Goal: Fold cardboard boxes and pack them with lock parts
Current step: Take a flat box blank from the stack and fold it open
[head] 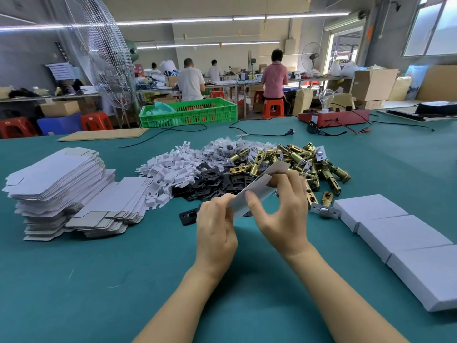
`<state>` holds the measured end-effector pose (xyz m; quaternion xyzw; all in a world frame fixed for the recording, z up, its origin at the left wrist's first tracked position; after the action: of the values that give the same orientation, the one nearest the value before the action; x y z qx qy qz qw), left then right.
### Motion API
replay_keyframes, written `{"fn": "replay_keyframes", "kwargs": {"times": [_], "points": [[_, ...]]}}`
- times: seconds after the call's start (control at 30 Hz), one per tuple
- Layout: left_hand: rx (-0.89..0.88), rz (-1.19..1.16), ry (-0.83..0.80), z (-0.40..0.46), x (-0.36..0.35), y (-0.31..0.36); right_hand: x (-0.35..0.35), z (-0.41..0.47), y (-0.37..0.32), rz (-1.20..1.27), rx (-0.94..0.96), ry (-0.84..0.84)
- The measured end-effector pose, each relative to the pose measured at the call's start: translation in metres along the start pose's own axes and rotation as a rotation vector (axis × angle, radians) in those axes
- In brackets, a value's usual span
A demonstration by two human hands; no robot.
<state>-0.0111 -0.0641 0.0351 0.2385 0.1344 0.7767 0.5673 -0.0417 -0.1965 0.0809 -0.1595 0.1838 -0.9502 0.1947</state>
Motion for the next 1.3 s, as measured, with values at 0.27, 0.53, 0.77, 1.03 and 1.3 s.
{"fn": "replay_keyframes", "kwargs": {"times": [0.27,0.53,0.77,1.03,1.3], "points": [[0.024,0.044,0.021,0.001,0.003,-0.003,-0.008,-0.005,-0.007,0.020,0.053,-0.094],[0.025,0.181,-0.012,0.003,0.001,-0.001,-0.004,0.001,-0.004,-0.011,0.046,-0.094],[0.017,0.296,0.051,-0.001,-0.005,0.001,-0.002,-0.006,-0.025,-0.150,0.149,-0.036],[-0.049,0.492,0.116,0.002,-0.001,0.004,-0.003,-0.011,-0.038,-0.186,0.046,-0.023],[-0.068,0.433,0.101,0.008,0.001,0.008,-0.007,-0.012,-0.037,-0.180,0.095,-0.074]]}}
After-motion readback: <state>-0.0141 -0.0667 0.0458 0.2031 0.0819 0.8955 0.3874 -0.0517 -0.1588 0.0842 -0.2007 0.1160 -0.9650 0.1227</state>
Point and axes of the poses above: each hand's wrist, its own z-axis towards the middle knuckle, its own x-axis out of the back of the hand, y = z × x, the point moved 4 cm from there along z, towards the middle knuckle, and after that the axes turned 9 degrees about -z, right-handed, at the moved point
